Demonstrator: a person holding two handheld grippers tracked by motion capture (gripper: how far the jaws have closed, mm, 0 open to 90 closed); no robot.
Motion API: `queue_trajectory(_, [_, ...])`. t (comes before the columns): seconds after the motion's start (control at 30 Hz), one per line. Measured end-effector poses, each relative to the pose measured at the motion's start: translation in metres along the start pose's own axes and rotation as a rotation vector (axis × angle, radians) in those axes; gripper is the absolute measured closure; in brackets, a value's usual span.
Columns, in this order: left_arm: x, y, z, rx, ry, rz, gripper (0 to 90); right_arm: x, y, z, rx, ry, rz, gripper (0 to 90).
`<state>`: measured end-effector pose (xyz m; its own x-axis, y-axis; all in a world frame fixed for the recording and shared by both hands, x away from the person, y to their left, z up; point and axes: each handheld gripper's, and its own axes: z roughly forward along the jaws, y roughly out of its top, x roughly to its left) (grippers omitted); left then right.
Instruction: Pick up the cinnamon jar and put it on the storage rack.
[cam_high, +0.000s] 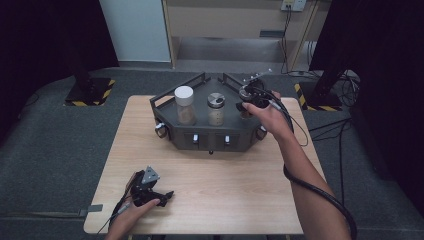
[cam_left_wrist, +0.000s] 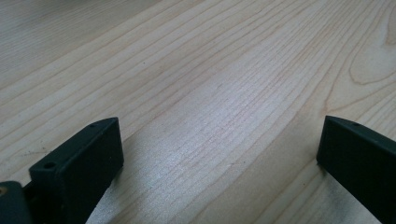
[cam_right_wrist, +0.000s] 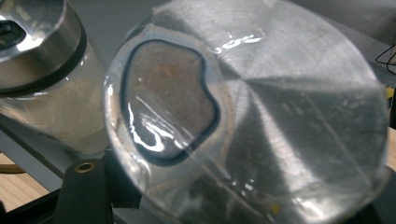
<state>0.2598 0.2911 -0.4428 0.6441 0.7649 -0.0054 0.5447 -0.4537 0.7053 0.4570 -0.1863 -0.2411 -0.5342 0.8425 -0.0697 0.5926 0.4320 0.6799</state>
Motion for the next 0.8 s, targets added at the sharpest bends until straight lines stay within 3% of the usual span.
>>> queue_trajectory(0.8, [0.001, 0.001, 0.0, 0.004, -0.002, 0.005, 0.0, 0.002, -0.009, 0.018, 0.013, 0.029, 0.022, 31.2])
